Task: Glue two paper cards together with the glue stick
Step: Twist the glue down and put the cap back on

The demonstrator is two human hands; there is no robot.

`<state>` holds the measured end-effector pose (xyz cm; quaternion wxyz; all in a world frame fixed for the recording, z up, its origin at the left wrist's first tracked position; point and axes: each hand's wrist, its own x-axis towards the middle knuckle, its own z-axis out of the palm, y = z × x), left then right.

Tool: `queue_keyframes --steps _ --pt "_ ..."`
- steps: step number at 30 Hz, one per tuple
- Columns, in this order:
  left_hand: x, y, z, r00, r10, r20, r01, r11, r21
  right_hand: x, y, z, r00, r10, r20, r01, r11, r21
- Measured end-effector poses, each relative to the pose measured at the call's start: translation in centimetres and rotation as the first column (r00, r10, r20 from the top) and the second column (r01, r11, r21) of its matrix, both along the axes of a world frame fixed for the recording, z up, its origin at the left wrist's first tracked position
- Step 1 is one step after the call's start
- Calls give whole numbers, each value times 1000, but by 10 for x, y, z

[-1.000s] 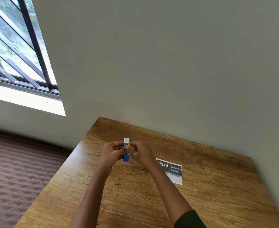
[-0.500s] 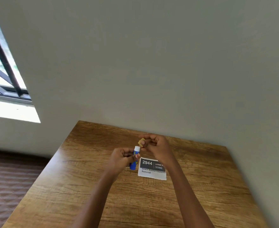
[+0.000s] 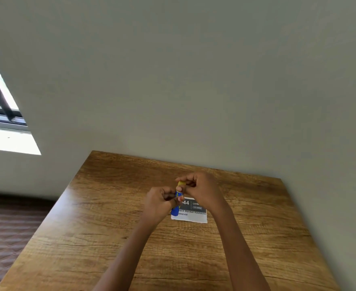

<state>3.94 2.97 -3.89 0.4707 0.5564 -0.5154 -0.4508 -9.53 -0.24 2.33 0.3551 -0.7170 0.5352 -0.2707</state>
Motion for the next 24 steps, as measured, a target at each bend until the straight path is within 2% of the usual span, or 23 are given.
queue_keyframes --steps 12,16,18,20,22,24 --pt "-26 9 -8 991 116 70 -110 990 -84 14 27 -9 935 -233 -268 182 963 -201" --pt "-33 9 -1 986 140 94 -130 986 -104 13 33 -6 905 -297 -306 209 934 -289" --pt "-31 5 8 989 117 86 -107 987 -119 9 35 -2 922 -301 -245 223 927 -302" --pt "-29 1 17 996 76 47 -69 987 -143 2 38 -1 953 -295 -67 270 929 -255" --pt "-32 -2 24 998 50 30 -44 984 -175 -7 39 -2 944 -308 120 327 926 -190" --pt "-40 -3 25 999 28 28 -21 977 -213 -14 37 -5 930 -333 153 356 920 -162"
